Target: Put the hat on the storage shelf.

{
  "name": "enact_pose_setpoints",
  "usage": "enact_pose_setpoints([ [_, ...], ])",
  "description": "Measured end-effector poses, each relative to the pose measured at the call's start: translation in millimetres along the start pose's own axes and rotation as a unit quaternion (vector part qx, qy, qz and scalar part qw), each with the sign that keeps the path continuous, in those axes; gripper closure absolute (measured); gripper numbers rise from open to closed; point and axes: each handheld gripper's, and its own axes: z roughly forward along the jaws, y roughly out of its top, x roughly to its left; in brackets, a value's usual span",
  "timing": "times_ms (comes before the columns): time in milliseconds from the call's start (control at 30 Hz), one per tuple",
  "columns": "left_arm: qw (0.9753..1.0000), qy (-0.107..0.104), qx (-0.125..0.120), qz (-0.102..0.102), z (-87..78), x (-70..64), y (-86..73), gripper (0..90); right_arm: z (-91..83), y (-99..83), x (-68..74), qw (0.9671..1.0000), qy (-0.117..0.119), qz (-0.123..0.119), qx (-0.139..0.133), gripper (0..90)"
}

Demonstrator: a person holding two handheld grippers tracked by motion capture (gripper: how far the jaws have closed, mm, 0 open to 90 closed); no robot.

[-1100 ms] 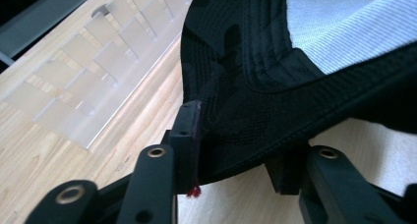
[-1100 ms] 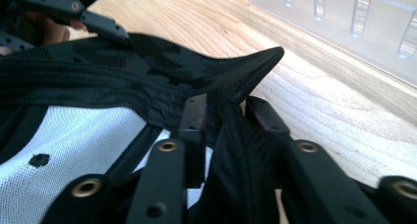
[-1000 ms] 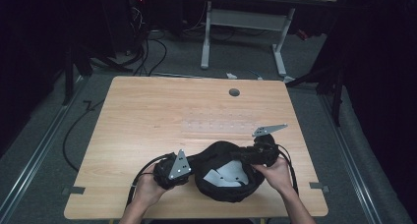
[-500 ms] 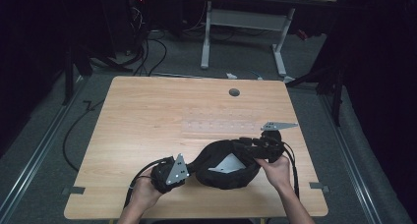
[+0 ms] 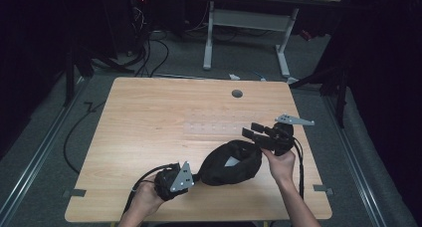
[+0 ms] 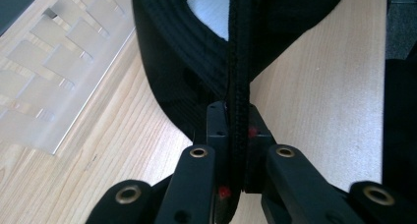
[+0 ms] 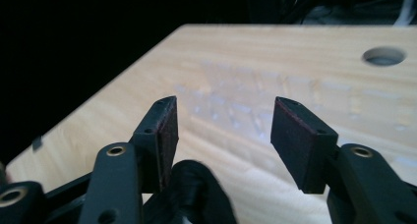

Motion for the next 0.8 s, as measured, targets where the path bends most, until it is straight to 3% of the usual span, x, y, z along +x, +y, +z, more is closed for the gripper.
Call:
enact_pose_setpoints([
  [200, 0.9991, 0.015, -0.016, -0.036, -12.1, 9.3, 1.3, 85.9, -4.9, -1.9, -9.1, 0.9998, -0.019, 0.005, -0.006, 41.6],
  [400, 0.9964, 0.029, -0.034, -0.072, -20.7, 18.7, 3.7, 85.9, -6.6, -14.6, -12.5, 0.9988, -0.047, -0.017, -0.002, 40.9],
  [567, 0.9911, 0.042, -0.066, -0.107, -25.3, 26.1, 11.5, 85.9, -7.8, -27.6, -14.7, 0.9969, -0.066, -0.036, 0.022, 41.3],
  [700, 0.9875, 0.052, -0.082, -0.124, -25.8, 31.1, 16.0, 85.9, -4.3, -45.3, -17.1, 0.9926, -0.091, -0.065, 0.049, 41.5],
  [800, 0.9843, 0.062, -0.091, -0.138, -24.8, 36.2, 19.0, 85.9, -2.5, -57.1, -21.5, 0.9919, -0.087, -0.064, 0.067, 43.1],
])
